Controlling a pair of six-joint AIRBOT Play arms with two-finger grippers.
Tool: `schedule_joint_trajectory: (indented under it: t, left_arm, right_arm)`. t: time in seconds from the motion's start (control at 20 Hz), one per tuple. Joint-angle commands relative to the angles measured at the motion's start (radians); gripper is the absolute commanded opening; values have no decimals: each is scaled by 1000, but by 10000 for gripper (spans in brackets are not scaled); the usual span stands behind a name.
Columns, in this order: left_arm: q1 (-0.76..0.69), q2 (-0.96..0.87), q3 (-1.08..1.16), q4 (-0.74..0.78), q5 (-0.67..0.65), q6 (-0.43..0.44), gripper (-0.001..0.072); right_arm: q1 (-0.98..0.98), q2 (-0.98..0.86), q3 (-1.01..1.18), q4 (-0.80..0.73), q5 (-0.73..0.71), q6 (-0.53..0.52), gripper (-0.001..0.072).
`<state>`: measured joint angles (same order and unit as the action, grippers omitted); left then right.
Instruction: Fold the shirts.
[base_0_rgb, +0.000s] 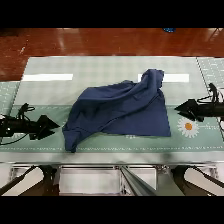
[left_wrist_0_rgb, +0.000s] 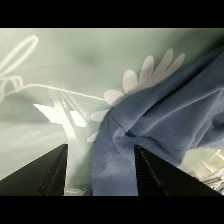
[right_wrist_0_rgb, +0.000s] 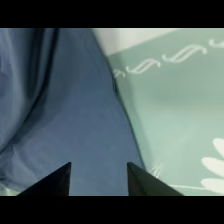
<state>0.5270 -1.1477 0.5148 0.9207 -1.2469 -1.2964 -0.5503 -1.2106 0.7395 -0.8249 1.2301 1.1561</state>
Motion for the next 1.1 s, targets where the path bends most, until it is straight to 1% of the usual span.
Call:
schedule_joint_trajectory:
  t: [0.0, 0.1, 0.15, 0.2, 0.25, 0.3, 0.35, 0.4, 0.45, 0.5, 0.65, 0.75, 0.85, 0.9, 1.05]
  left_arm:
    - [-33, -43, -28, -32, 27, 33, 505]
    - [-78, -72, -28, -33, 58, 32, 491]
    - [-101, -82, -28, -33, 74, 32, 466]
    - [-121, -86, -28, -36, 88, 32, 385]
    - [-141, -88, -28, -42, 97, 32, 326]
    - [-158, -89, -27, -43, 104, 32, 300]
    - [-171, -90, -27, -43, 109, 32, 299]
    - [-177, -90, -27, -43, 114, 31, 250]
    - [-178, -90, -27, -45, 116, 31, 156]
    - [-179, -90, -27, -51, 119, 32, 129]
    - [-179, -90, -27, -82, 140, 32, 128]
    - [-179, -90, -27, -82, 144, 48, 15]
    - [-179, -90, -27, -84, 134, 55, 14]
    - [-179, -90, -28, -84, 135, 55, 14]
    - [-179, -90, -28, -84, 137, 55, 15]
  right_arm:
    - [-3, 10, -44, 14, 0, -17, 405]
    - [-3, 10, -44, 14, 8, -16, 404]
    - [-3, 10, -44, 14, 13, -16, 405]
    - [-3, 10, -44, 13, 19, -16, 404]
    - [-3, 10, -44, 13, 22, -16, 404]
    - [-3, 10, -44, 13, 23, -16, 404]
    - [-3, 10, -44, 8, 23, -12, 405]
    - [-3, 10, -44, -2, 22, -9, 404]
    - [-3, 10, -44, -19, 23, -4, 404]
    - [-3, 10, -44, -42, 27, 6, 405]
    - [-3, 10, -44, -133, 50, 43, 405]
    - [-3, 10, -45, -208, 78, 85, 405]
    - [-3, 10, -57, -268, 128, 111, 404]
    - [-3, 10, -72, -282, 132, 146, 404]
    - [-2, 10, -147, -283, 122, 174, 404]
